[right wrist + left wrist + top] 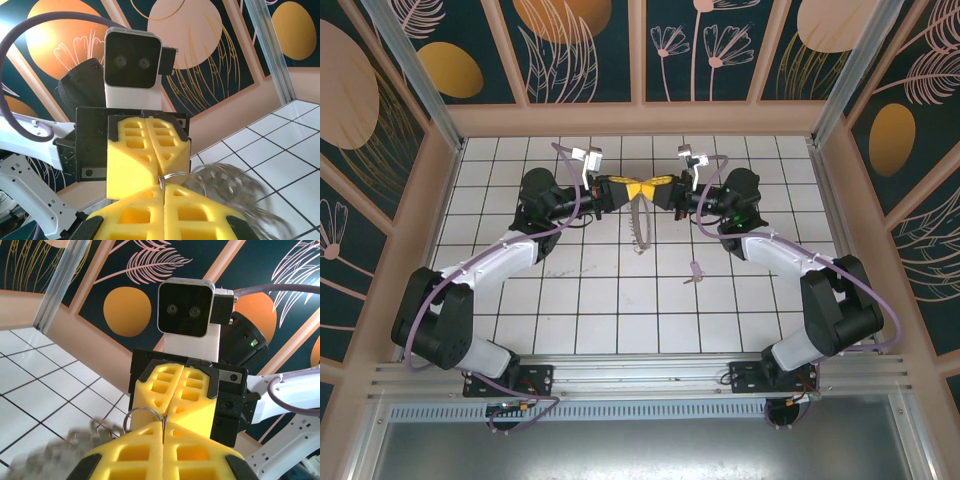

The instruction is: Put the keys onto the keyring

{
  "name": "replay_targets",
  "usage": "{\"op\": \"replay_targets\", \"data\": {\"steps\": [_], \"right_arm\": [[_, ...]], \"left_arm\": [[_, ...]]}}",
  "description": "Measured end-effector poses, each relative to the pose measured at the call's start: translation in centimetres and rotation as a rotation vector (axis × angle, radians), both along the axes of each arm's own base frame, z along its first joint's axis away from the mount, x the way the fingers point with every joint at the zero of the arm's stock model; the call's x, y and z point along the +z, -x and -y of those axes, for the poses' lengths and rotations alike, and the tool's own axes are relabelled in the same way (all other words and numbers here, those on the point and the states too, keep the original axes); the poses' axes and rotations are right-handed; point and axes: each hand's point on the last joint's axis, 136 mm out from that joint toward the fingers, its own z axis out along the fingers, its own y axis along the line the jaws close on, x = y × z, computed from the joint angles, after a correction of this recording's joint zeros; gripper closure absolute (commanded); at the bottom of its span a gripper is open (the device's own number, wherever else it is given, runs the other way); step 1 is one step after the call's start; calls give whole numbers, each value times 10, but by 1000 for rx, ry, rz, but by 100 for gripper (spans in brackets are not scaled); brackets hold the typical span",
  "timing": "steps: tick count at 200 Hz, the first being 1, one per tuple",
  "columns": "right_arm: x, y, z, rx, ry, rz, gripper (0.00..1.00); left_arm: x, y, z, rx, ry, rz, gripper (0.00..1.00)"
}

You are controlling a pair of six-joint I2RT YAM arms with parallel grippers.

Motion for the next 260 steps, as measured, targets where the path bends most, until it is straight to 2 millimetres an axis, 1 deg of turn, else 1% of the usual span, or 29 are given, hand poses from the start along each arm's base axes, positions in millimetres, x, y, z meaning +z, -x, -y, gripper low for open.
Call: {"op": "replay_targets", "data": {"steps": [3,4,5,9,18,28,36,69,82,99,117,131,148,160,223,260], "right_arm": [[0,0,0,-1,0,0,87],[0,0,0,-2,0,-1,87],[0,-1,0,-2,0,-1,83],[0,-1,1,-4,1,-3,77],[-1,-3,2,-12,2,-6,64],[-2,-8,5,-33,4,-15,56],[-2,-13,10,-54,2,-21,54],[14,-21,38,-149,-11,0,52],[22,-20,47,-176,-11,16,52],[27,-16,52,-194,-3,33,52],[23,-13,53,-197,15,34,52],[14,-14,54,-197,33,18,52],[3,-12,54,-187,55,2,52],[0,-10,54,-175,62,-3,52],[-3,6,49,-76,73,8,54],[-13,11,38,-27,86,-14,56]], "left_arm": [[0,0,0,0,0,0,100],[0,0,0,0,0,0,100],[0,0,0,0,-1,1,100],[0,0,0,0,-1,0,100],[-1,1,1,-4,-4,-2,100],[-1,1,1,-4,-7,6,100],[-4,0,1,-2,-16,2,100],[-19,-3,3,0,-81,-32,100],[-18,-5,4,0,-106,-21,100],[-10,-8,5,0,-142,20,100],[-1,-10,6,0,-181,73,100],[4,-10,7,-6,-214,109,100],[6,-9,7,-18,-249,139,100],[6,-8,7,-33,-270,156,100],[-14,2,12,-142,-319,125,100],[-20,7,14,-187,-312,97,100]]}}
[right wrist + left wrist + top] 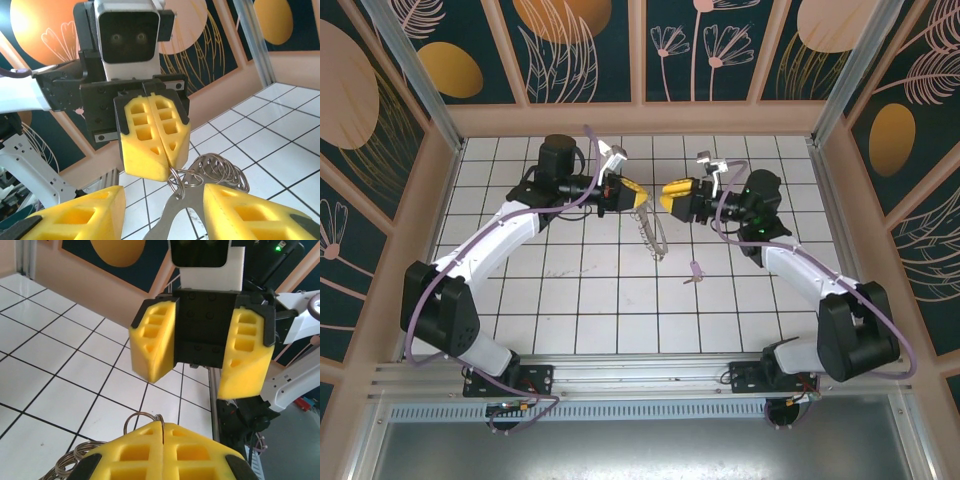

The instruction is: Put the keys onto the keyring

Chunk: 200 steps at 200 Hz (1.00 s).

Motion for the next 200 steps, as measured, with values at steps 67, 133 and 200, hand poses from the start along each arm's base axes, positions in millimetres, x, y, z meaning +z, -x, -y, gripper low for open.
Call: {"op": "replay_targets", "data": {"steps": [67,133,200], "right_arm": [[-8,-3,-13,30,9,-24,63],[-5,-2,-20,49,8,-8,90],[-4,-3,-20,37,7,16,100]], "left_arm": [[4,5,1,-33,15,-2,100],[4,6,1,-36,16,-3,100],[5,-2,0,5,14,-9,100]]}}
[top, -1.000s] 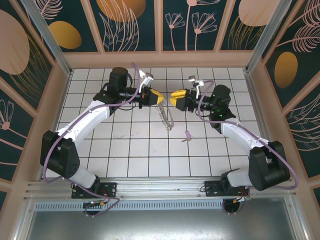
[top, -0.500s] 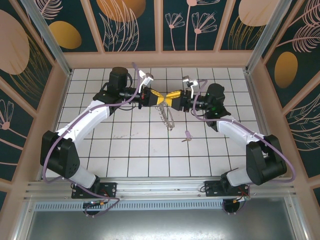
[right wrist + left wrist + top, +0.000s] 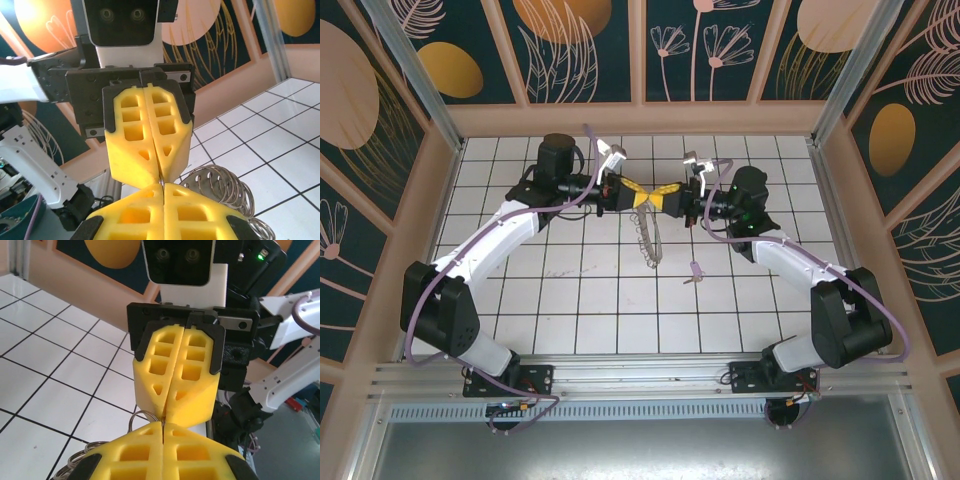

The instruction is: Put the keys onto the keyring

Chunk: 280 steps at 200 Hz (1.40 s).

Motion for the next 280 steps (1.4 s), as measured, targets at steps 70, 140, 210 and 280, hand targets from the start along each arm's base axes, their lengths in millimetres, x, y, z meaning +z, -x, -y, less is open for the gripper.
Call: {"op": "replay_targets", "data": {"steps": [70,140,210,280], "right_arm": [[17,-17,9,-146,-70,67,100],[61,-21,21,-227,-211,203,100],[88,-26,21,-214,-324,280,100],[104,-21,19,-161,-371,323,100]], "left_arm": [[40,-24,-25,353,108,107,3],[86,-53,-61,664,241,165,1],[81,-74,-59,712,335,79,1],[75,-72,-42,604,332,52,7]]}}
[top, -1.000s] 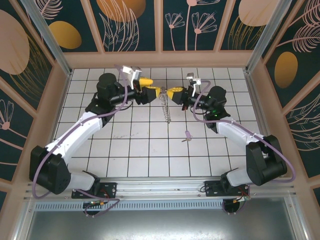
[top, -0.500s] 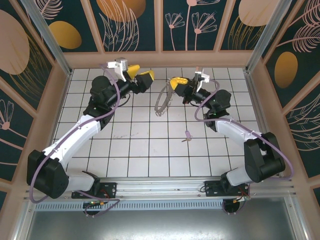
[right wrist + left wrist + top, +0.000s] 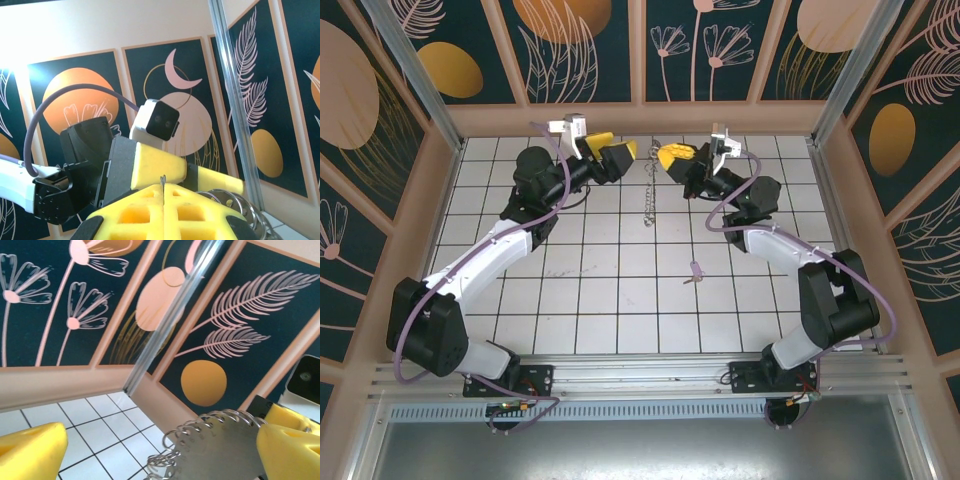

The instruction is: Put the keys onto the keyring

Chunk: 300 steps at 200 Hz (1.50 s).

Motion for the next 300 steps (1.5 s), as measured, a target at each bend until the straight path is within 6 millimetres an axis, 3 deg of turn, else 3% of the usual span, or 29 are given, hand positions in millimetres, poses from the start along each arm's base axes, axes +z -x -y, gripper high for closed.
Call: {"op": "replay_targets", "data": {"steps": [52,92,190,300], "right_arm": [[5,0,2,33,-62,-10,100],[2,-7,2,40,-85,-63,100],[8,3,-6,69,-111,-58,100],[3,4,-17,96,-104,-68,100]], "left_arm": [[15,26,13,-164,36,45,22],[26,41,17,-247,77,72,42],[34,58,20,-338,106,80,52],[26,57,25,-383,121,58,63]]}}
